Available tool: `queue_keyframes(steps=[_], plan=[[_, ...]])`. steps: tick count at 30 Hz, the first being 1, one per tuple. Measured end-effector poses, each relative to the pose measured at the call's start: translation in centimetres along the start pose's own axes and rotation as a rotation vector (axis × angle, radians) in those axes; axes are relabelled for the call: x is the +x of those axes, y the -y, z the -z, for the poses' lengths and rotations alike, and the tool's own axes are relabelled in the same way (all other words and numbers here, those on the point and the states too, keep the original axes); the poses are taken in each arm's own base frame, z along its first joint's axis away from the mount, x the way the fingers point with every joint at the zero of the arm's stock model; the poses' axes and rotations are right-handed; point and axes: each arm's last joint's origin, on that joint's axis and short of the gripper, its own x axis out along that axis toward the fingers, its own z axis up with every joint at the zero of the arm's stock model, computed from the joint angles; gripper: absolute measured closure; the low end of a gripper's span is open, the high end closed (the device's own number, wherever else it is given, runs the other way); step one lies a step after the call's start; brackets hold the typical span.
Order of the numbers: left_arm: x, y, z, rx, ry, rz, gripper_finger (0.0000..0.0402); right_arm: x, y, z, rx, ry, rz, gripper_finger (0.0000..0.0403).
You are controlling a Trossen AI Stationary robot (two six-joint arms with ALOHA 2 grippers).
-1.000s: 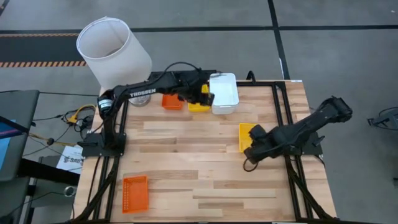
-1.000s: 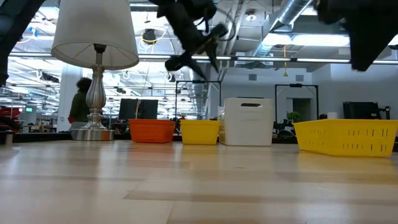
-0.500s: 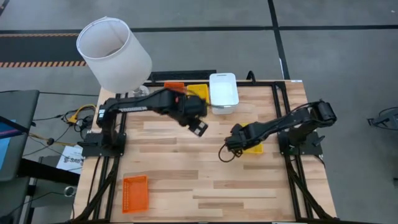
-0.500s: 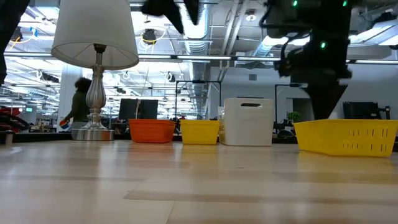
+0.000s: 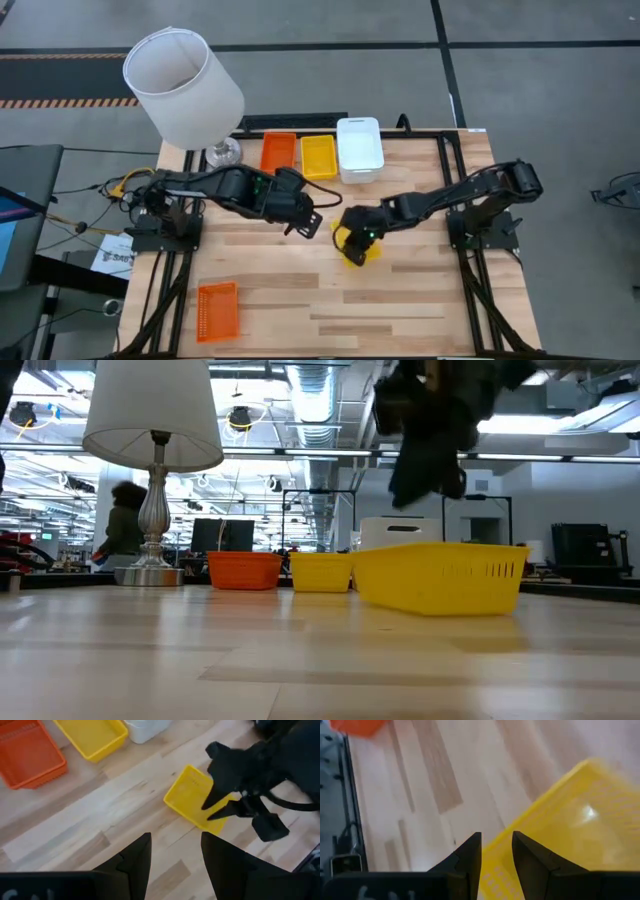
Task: Stack baskets by color
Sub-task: Stack the bottom yellow bin on top of the top yellow bin
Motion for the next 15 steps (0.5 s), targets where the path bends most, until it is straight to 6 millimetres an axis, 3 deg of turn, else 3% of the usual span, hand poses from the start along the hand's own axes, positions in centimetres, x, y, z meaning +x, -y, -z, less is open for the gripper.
queue_keyframes(steps=[4, 7, 11, 15], plan=[[-0.2, 0.1, 0.5, -0.085, 0.025, -0.007, 0.0242, -4.0, -0.4, -1.1, 0.036, 0.014, 0.014, 0.0272], [0.9, 0.4, 1.7, -0.104, 0.001, -0.046, 0.0242, -7.5, -0.1, -0.3, 0.107, -0.016, 0.077, 0.0272], [3.3, 0.8, 3.4, -0.139, -0.005, -0.103, 0.0242, -12.3, 0.6, 1.3, 0.197, 0.026, 0.165, 0.0272], [7.0, 1.8, 4.5, -0.185, 0.025, -0.064, 0.0242, -16.4, 0.9, 3.1, 0.258, 0.104, 0.195, 0.0272]])
